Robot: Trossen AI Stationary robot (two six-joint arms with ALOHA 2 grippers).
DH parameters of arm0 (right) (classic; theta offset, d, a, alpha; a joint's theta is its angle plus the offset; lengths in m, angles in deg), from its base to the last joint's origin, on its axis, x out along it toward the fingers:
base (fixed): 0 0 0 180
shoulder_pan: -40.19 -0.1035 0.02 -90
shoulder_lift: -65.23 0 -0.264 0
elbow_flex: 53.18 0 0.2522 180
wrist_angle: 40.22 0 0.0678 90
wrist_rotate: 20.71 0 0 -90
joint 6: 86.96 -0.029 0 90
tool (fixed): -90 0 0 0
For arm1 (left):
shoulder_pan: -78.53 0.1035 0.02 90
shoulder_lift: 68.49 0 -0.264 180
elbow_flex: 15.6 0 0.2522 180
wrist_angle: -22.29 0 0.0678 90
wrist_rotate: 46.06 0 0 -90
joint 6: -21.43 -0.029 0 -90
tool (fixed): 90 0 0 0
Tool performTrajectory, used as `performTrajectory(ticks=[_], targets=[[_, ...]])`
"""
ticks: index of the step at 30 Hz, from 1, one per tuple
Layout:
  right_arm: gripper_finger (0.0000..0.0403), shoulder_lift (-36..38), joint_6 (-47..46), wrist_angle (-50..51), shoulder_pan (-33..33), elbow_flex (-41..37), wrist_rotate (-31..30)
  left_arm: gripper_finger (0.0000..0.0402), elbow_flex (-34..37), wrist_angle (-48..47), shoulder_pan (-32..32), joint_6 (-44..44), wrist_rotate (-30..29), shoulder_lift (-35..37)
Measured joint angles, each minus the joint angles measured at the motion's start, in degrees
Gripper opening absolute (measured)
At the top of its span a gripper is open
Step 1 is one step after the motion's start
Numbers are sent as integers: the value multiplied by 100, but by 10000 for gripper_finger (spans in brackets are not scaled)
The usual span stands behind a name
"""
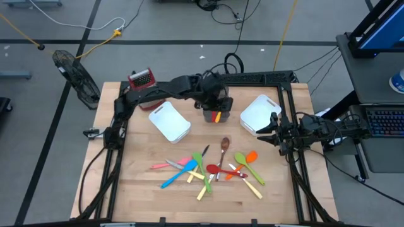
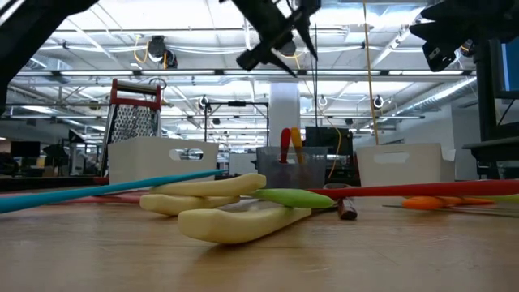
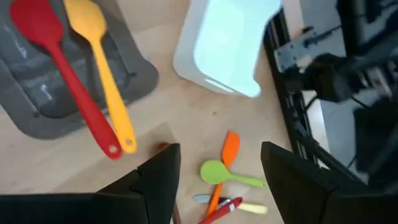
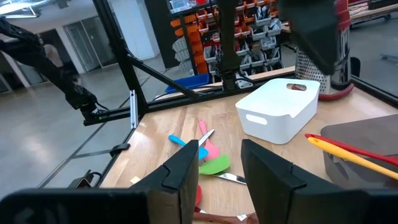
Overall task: Pick & Place Kitchen Items
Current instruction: Put the blue spatula into the black bin
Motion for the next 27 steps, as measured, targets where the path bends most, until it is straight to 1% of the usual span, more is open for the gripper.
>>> performTrajectory(ticks=[5, 8, 14, 16, 20, 22, 24, 27], targets=[[114, 0, -1, -4, 0, 0, 14, 230, 0, -69, -429, -586, -462, 205], [114, 0, 0, -13, 0, 0, 8, 230, -4, -27, -699, -759, -743, 266], [114, 0, -2, -22, 0, 0, 6, 230, -2, -85, -1135, -846, -885, 270], [114, 0, -2, -22, 0, 0, 6, 230, -2, -74, -1257, -810, -1159, 270], [114, 0, -2, -17, 0, 0, 4, 230, -2, -33, -1509, -827, -2004, 270], [114, 0, -2, 1, 0, 0, 2, 230, -2, -32, -1615, -827, -2337, 268], [114, -4, -2, 1, 0, 0, 2, 230, -1, -30, -1700, -829, -2455, 270], [114, -20, -2, -6, 0, 0, 2, 230, 0, -39, -1792, -824, -2457, 268]])
